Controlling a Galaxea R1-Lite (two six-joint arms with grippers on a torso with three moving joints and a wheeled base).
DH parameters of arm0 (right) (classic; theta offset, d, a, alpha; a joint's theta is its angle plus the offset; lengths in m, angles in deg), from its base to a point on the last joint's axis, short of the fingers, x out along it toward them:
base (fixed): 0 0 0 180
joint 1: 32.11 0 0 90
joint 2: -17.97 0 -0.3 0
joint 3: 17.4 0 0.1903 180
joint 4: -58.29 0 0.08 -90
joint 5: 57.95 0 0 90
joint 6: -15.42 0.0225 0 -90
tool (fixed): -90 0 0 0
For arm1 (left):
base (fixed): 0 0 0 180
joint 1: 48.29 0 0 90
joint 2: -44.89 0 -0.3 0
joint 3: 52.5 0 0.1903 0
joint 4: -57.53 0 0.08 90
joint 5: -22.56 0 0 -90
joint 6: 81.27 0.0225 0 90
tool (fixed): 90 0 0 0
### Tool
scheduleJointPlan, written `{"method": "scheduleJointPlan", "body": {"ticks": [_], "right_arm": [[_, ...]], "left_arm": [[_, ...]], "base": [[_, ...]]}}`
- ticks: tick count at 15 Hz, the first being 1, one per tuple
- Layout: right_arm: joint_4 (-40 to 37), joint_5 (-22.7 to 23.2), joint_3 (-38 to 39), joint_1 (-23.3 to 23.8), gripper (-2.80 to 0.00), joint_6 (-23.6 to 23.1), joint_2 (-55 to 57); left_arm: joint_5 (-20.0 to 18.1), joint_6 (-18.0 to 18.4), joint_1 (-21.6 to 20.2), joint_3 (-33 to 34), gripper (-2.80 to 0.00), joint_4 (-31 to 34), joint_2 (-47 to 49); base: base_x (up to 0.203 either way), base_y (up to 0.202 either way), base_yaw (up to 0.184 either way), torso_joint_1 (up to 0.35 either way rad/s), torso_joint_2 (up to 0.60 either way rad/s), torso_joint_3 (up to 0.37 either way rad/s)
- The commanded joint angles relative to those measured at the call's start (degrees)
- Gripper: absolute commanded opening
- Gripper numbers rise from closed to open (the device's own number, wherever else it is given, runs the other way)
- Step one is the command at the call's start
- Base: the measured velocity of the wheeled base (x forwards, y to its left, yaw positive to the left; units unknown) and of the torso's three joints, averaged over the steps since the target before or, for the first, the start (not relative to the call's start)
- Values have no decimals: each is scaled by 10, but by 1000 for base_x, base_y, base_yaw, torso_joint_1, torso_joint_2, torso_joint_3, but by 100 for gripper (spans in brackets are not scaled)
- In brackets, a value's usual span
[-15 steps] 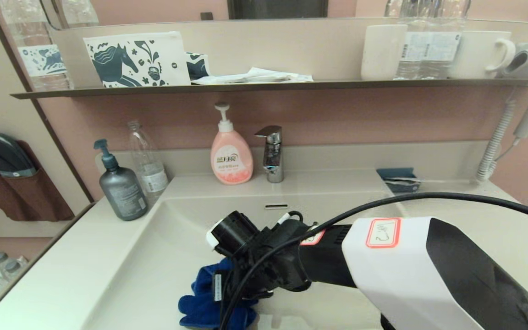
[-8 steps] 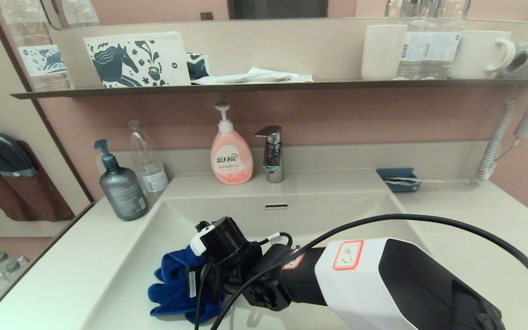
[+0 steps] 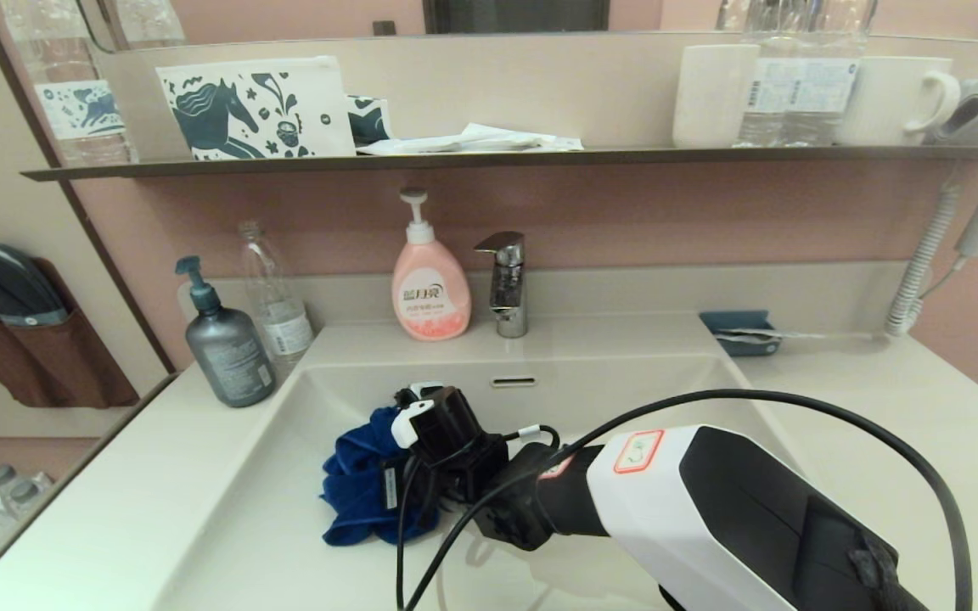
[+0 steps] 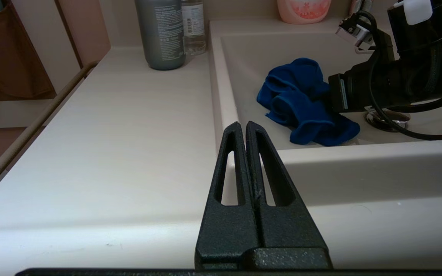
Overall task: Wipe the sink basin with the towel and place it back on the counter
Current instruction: Wipe the sink
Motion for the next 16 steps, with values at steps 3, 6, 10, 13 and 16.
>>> {"method": "scheduleJointPlan", "body": {"ticks": [3, 6, 10, 13, 16], "right_arm": [[-22, -32, 10, 26, -280, -15, -17], [-75, -98, 19, 32, -280, -31, -34], [-79, -121, 99, 44, -280, -32, -79], [-98, -168, 167, 58, -280, -34, -109], [-100, -210, 244, 70, -280, -32, -159]], "left_arm": [[0, 0, 0, 0, -280, -1, 1], [0, 0, 0, 0, -280, 0, 1], [0, 0, 0, 0, -280, -1, 1], [0, 0, 0, 0, -280, -1, 1], [0, 0, 0, 0, -280, 0, 1]], "base": [[0, 0, 0, 0, 0, 0], [0, 0, 0, 0, 0, 0], [0, 0, 0, 0, 0, 0], [0, 0, 0, 0, 0, 0], [0, 0, 0, 0, 0, 0]]}}
